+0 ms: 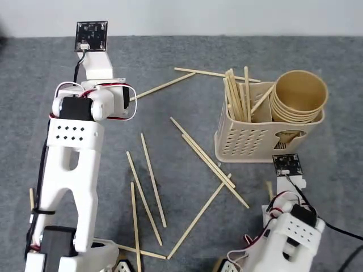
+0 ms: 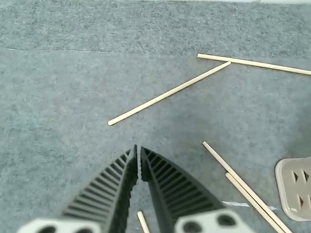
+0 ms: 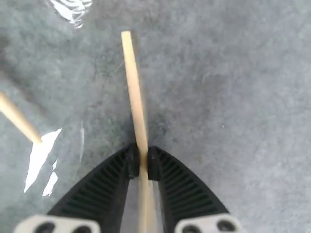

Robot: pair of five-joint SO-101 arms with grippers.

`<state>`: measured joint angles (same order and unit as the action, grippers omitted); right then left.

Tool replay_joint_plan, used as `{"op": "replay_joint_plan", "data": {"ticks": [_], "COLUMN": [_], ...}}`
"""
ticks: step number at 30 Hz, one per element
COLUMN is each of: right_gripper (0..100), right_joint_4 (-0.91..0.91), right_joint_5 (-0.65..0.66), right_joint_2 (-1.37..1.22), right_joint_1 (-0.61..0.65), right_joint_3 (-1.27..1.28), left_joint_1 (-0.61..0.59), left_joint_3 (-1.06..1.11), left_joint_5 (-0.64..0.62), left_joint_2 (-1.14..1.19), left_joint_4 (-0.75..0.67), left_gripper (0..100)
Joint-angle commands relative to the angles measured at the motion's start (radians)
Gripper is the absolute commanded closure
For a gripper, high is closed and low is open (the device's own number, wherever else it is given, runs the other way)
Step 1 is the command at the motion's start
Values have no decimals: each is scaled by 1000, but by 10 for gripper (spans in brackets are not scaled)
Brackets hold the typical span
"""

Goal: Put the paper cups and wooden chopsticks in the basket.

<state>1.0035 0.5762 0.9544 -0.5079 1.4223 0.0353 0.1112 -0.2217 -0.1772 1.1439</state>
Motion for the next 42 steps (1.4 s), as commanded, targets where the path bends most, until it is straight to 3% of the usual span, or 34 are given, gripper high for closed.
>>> {"op": "replay_joint_plan", "data": {"ticks": [1,8,24,28,34,42], "right_gripper": [991,991,991,991,991,991], "right_joint_4": [177,504,768,788,783,783], "right_joint_5": [-28,-58,-87,-135,-183,-195], "right_joint_2": [15,15,15,16,101,226], "right_joint_1": [7,13,15,7,16,67], "right_joint_3": [-180,-545,-1023,-1138,-1154,-1112], "left_joint_1": [-2,0,8,23,14,15], "left_joint_3": [-7,-7,-48,-53,-53,-174], "left_joint_5": [-8,-8,-3,87,143,236], "left_joint_2": [-43,-43,-57,-104,-72,186], "left_joint_4": [-21,-21,-15,-11,123,408], "left_gripper": [987,987,987,987,935,931]}}
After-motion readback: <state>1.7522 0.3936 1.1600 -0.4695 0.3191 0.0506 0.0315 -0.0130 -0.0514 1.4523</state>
